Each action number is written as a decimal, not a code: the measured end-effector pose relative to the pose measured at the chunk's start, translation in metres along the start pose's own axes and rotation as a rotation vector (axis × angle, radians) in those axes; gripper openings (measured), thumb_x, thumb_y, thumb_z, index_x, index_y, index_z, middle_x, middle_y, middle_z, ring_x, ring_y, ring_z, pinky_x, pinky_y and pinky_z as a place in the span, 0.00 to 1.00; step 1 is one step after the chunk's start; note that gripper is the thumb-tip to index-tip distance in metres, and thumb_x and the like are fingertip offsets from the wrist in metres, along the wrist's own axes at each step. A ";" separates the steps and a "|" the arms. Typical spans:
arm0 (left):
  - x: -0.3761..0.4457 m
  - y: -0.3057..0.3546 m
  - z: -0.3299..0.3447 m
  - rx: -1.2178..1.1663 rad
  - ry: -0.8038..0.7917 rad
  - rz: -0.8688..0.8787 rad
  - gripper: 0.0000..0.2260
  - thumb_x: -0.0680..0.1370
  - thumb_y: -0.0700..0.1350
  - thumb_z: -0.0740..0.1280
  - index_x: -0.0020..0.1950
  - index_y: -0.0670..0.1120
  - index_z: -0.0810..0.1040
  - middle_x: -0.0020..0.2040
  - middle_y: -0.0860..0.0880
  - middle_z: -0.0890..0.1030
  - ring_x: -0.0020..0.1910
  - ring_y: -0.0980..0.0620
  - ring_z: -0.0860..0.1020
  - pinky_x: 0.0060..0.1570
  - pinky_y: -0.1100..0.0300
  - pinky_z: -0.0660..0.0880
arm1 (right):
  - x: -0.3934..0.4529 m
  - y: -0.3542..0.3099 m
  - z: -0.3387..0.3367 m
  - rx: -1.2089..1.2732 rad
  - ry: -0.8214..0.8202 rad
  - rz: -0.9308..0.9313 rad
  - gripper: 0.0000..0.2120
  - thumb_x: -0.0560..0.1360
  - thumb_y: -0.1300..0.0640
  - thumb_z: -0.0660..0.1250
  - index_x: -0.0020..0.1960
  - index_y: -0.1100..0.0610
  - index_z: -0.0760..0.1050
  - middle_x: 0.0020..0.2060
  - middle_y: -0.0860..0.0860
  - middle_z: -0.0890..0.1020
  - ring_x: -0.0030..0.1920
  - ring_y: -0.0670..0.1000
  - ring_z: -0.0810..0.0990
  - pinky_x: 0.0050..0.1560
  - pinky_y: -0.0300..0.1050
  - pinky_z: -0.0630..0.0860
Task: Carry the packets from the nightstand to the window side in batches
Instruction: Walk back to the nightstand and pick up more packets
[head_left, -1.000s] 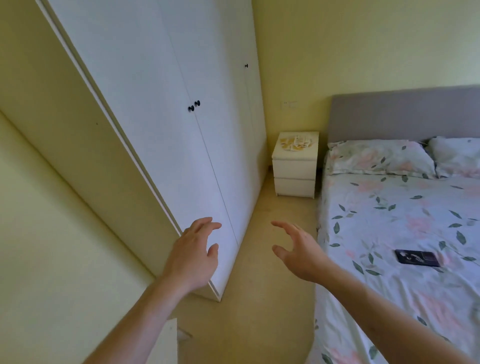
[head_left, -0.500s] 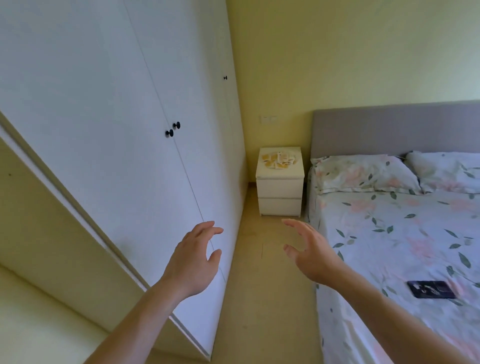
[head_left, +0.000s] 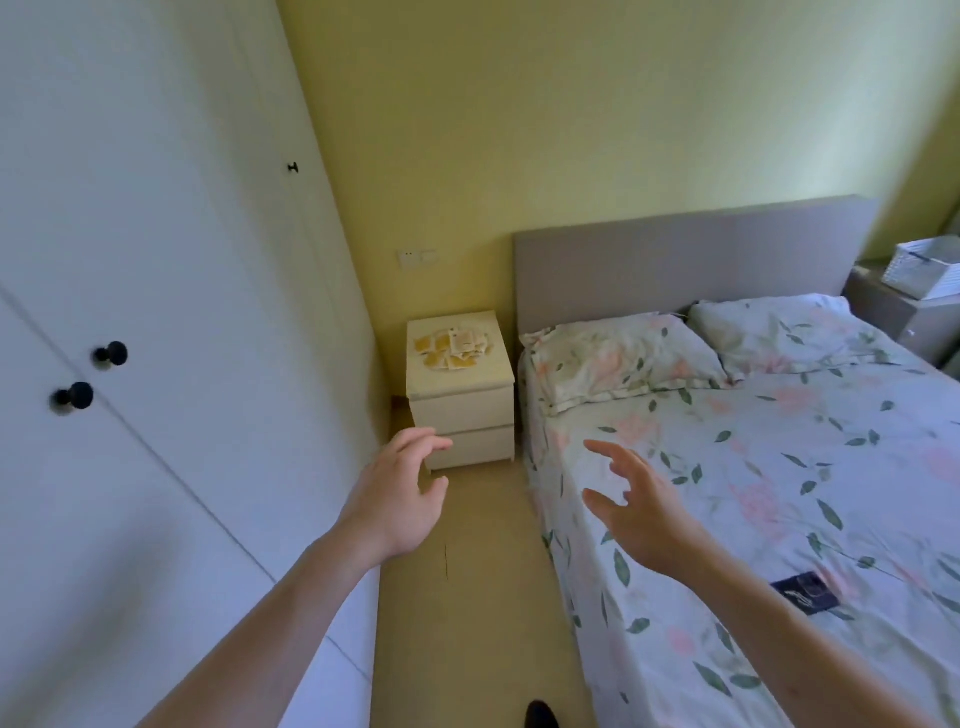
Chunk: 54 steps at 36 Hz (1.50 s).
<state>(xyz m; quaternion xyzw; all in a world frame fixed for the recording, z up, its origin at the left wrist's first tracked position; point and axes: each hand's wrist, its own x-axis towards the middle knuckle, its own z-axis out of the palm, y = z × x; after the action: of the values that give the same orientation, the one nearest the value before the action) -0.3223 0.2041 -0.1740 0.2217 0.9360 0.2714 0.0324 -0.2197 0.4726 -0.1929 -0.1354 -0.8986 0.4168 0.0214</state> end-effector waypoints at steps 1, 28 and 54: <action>0.019 -0.004 0.003 -0.002 -0.008 -0.002 0.17 0.81 0.48 0.65 0.70 0.56 0.72 0.73 0.60 0.66 0.72 0.57 0.66 0.70 0.59 0.65 | 0.018 0.002 -0.001 -0.003 0.003 0.003 0.26 0.80 0.53 0.68 0.76 0.42 0.64 0.74 0.45 0.68 0.74 0.50 0.67 0.72 0.55 0.70; 0.368 -0.174 -0.011 -0.167 0.121 -0.271 0.15 0.80 0.43 0.67 0.65 0.56 0.76 0.68 0.60 0.73 0.68 0.58 0.72 0.68 0.61 0.68 | 0.451 -0.042 0.056 -0.099 -0.241 -0.047 0.26 0.82 0.52 0.64 0.77 0.41 0.62 0.74 0.41 0.66 0.73 0.44 0.66 0.63 0.35 0.66; 0.720 -0.292 0.054 -0.225 -0.124 -0.518 0.16 0.79 0.45 0.68 0.65 0.56 0.76 0.66 0.57 0.75 0.64 0.58 0.73 0.60 0.64 0.68 | 0.822 0.013 0.089 -0.094 -0.347 0.176 0.27 0.80 0.50 0.67 0.76 0.43 0.63 0.73 0.46 0.69 0.72 0.48 0.69 0.70 0.46 0.69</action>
<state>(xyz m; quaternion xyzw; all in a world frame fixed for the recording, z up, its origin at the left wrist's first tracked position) -1.0764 0.3215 -0.3294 -0.0135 0.9217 0.3422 0.1823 -1.0211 0.6289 -0.3223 -0.1403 -0.8921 0.3917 -0.1765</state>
